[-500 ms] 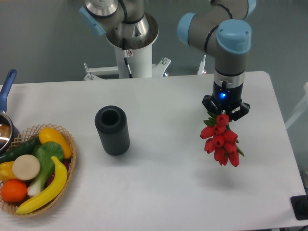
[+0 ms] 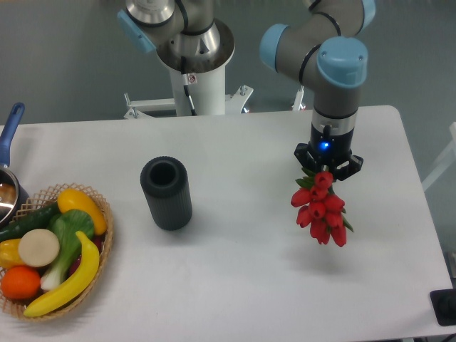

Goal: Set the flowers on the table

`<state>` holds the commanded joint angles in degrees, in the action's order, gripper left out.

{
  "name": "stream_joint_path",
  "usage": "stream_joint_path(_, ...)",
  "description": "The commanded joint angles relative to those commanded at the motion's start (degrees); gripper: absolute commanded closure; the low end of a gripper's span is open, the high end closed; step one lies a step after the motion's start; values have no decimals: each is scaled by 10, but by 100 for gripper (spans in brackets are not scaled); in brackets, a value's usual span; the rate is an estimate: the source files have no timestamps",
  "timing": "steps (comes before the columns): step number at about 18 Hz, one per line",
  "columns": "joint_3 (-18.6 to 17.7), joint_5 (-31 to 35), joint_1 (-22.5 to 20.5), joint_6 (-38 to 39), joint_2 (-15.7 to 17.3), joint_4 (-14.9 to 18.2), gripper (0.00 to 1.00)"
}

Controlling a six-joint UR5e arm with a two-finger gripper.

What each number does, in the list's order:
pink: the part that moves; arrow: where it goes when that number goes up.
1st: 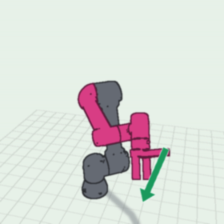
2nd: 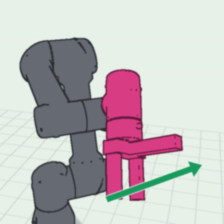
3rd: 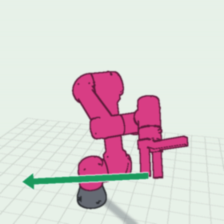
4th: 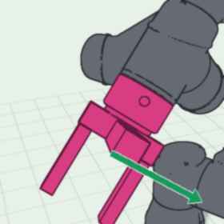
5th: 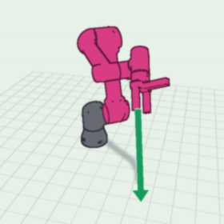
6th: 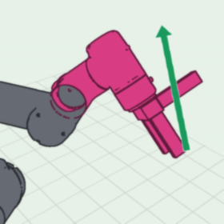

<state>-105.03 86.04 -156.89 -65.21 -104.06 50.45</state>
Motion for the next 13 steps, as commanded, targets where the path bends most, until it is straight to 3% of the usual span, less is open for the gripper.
stream_joint_path(5,1,29,27,2,-25,-3,89)
stream_joint_path(7,1,25,30,1,-26,-2,79)
stream_joint_path(8,1,23,32,1,-26,-2,67)
stream_joint_path(9,1,23,34,2,-26,-2,62)
stream_joint_path(13,7,21,51,50,-34,-12,51)
